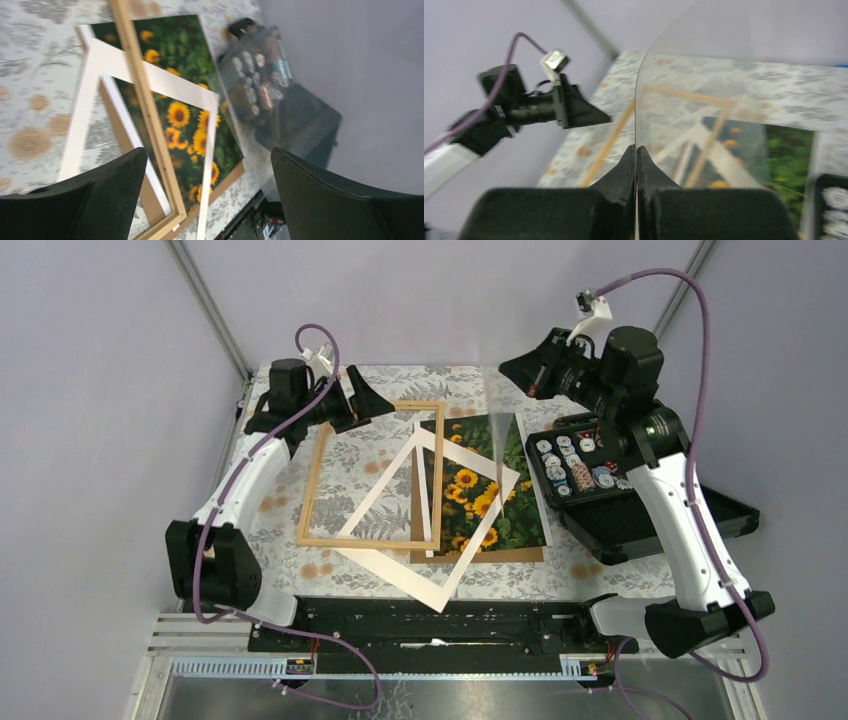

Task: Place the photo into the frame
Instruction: Move the photo frame to the center of the board.

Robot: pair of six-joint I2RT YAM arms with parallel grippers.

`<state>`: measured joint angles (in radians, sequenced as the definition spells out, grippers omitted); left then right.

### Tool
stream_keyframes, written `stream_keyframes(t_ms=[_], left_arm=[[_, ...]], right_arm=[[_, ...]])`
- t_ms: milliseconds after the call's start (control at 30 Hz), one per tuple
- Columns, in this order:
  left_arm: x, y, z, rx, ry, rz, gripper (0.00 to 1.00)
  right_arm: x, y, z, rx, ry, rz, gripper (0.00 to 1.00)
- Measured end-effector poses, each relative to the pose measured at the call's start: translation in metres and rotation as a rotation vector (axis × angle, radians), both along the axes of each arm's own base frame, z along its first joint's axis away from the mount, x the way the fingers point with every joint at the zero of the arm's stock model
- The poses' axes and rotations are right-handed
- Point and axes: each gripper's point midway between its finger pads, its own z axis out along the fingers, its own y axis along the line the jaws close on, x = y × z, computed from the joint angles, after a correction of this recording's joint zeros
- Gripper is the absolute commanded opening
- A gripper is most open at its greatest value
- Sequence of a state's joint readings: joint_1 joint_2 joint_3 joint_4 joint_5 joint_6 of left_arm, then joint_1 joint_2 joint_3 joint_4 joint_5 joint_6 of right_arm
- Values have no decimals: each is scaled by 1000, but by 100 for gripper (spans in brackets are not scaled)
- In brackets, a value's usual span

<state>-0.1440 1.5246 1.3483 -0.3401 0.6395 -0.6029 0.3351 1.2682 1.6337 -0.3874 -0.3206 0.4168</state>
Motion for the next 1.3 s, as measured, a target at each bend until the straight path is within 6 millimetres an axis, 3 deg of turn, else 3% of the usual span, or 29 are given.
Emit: stream_keyframes(t_ms=[167,333,500,667,967,1133,1200,1300], left_arm=[[-29,-7,22,-108,-111,-103,99],[-33,16,48,-193,-240,-94,99],[-34,28,76,-240,-366,-94,99],[-30,40,93,-351,-433,-110,99],[-23,53,54,-367,-294,-34,99],[4,61,19,-340,-135,46,99],[20,62,-2,-351,-69,51,99],[36,57,-53,-367,84,59,98]], right_arm=[[-8,44,6,170,90,242,0],[-22,65,20,291,155,410,0],[-45,68,41,345,147,546,0],[-38,48,36,376,172,543,0],[9,34,-47,412,385,475,0],[41,30,-100,425,517,459,0],[54,23,-119,436,559,438,0],[77,3,-147,459,613,396,0]])
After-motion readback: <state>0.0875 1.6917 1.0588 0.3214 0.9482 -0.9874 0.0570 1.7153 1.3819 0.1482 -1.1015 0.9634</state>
